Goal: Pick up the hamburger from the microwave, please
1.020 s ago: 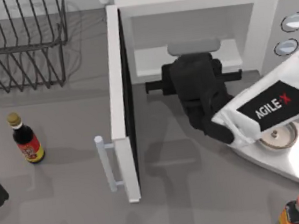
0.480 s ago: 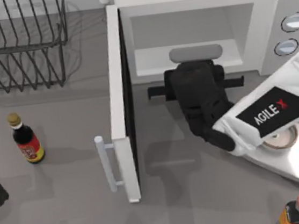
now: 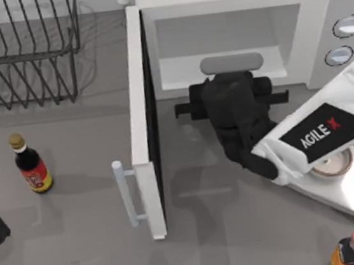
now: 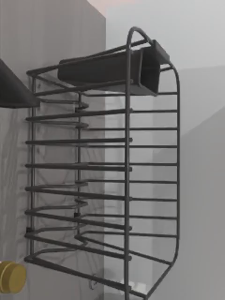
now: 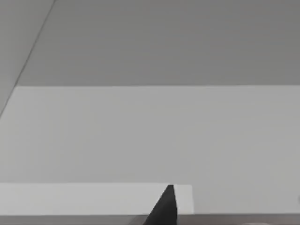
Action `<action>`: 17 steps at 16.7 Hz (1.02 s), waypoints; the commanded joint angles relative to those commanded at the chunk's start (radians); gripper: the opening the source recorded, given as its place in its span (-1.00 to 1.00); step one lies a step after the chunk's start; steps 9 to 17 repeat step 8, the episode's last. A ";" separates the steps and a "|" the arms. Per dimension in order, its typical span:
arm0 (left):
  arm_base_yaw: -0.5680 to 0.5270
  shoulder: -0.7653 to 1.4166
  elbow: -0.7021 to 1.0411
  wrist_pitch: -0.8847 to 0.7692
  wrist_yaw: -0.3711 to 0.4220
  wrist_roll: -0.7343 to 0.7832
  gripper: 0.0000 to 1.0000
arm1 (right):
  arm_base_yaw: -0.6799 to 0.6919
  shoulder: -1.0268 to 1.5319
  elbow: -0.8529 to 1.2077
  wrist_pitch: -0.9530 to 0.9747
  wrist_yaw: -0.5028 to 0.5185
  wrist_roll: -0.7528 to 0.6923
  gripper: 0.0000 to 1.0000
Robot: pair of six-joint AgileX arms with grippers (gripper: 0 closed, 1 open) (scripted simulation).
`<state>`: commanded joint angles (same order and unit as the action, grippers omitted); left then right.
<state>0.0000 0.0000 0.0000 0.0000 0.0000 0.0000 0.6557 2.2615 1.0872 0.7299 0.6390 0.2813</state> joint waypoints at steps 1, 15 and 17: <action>0.000 0.000 0.000 0.000 0.000 0.000 1.00 | 0.000 0.000 0.000 0.000 0.000 0.000 0.81; 0.000 0.000 0.000 0.000 0.000 0.000 1.00 | 0.000 0.000 0.000 0.000 0.000 0.000 1.00; 0.000 0.000 0.000 0.000 0.000 0.000 1.00 | 0.000 0.000 0.000 0.000 0.000 0.000 1.00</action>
